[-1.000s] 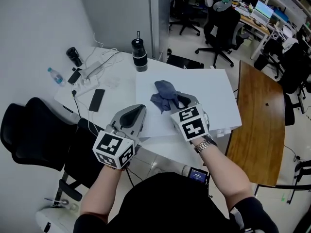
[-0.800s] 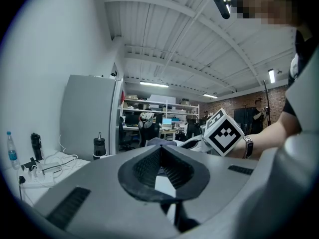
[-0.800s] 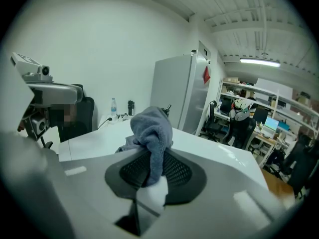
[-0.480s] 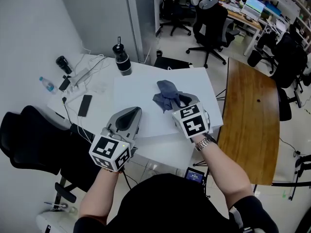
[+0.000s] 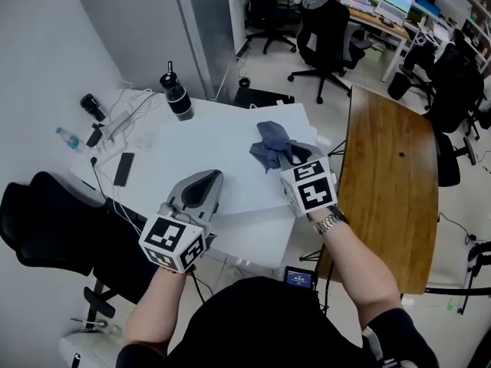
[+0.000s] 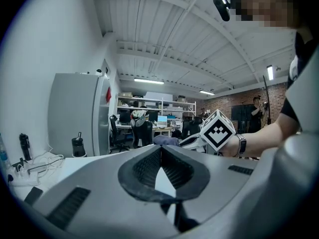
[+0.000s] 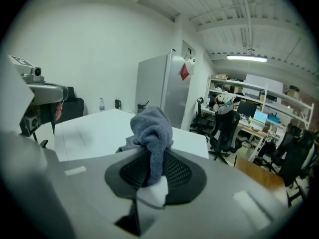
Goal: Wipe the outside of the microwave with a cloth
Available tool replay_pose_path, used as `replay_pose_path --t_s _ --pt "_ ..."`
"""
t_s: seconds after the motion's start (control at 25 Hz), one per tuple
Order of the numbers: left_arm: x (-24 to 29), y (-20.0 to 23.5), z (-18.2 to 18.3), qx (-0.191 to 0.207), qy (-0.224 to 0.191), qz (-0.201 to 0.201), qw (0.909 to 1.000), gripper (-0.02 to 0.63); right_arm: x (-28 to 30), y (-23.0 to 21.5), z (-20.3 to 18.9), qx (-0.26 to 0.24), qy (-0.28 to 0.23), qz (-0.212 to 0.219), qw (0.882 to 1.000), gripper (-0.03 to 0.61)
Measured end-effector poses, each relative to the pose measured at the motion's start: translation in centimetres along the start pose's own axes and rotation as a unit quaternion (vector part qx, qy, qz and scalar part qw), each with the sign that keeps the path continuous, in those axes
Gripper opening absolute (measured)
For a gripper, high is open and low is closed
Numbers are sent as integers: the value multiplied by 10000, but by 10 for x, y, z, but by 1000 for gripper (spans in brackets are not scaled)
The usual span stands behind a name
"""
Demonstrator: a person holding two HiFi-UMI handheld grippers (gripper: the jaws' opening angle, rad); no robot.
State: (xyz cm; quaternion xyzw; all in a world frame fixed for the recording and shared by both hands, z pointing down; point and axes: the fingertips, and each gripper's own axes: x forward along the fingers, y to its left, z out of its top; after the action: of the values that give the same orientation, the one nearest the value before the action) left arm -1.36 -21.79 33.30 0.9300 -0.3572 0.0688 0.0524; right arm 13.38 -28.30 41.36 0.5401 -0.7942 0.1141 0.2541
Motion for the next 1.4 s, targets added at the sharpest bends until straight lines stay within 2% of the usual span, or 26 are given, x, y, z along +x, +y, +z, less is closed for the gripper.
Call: replay_pose_path --t_s 0.2,0.64,1.04,1.4 --pt "22 -23 -2 -60 86 -115 9999 6 -10 -35 -12 149 -59 -111 9998 72" --pt "75 -78 1 111 246 -464 9986 6 -30 -95 -35 549 -323 -190 9978 71" --pt "96 -106 0 181 397 -387 9983 6 -31 -128 -68 893 -389 -131 9952 71" --pt "105 -119 -10 255 621 -264 9974 6 -11 -126 -107 1127 -270 97 9932 69"
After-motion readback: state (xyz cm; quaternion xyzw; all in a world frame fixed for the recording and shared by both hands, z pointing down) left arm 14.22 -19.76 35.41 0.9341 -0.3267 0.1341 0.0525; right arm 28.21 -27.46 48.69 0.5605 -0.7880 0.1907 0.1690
